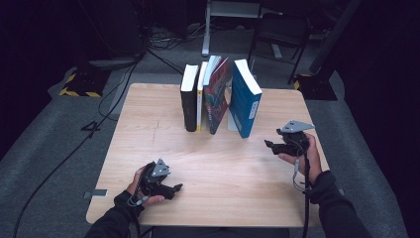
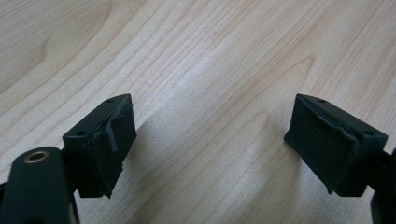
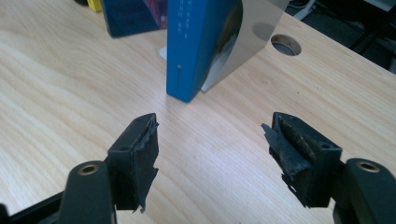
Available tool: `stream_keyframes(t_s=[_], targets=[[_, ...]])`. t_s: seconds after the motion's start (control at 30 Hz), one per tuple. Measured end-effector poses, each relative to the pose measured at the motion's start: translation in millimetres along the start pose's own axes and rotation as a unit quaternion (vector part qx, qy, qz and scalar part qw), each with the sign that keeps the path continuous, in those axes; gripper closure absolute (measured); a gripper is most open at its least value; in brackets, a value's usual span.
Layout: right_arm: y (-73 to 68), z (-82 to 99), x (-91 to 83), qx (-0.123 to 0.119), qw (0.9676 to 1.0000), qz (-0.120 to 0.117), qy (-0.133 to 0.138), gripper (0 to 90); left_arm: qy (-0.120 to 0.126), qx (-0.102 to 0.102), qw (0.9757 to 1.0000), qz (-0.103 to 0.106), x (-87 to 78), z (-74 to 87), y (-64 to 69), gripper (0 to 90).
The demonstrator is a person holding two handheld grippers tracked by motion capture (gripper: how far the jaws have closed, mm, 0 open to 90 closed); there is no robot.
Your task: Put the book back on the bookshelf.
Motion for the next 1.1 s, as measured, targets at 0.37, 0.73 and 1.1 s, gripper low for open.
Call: stream_keyframes(t_s=[0.37, 0.73, 1.1], targets=[[0.2, 23.3, -10.7, -0.015, 0.9998, 0.009, -0.014, 32.0, 0.000, 0.000, 1.0000, 0.000, 0.0, 0.0, 0.0, 15.6], [-10.7, 45.3, -15.2, -0.041, 0.9987, -0.008, -0.030, 35.5, 0.000, 0.000, 1.0000, 0.000, 0.0, 0.0, 0.0, 15.6], [-23.3, 72.0, -18.8, -0.062, 0.9970, -0.016, -0.045, 32.8, 0.000, 0.000, 1.0000, 0.000, 0.0, 0.0, 0.0, 15.5]])
Point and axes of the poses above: each handheld gripper's, and its own axes: x roughly forward along the jaws, z roughly out of its underside, y roughly to its right, the point moved 4 cm from there along x, roughly forward along the jaws, and after that the axes turned 14 degrees about -y, right-handed, at the moved point
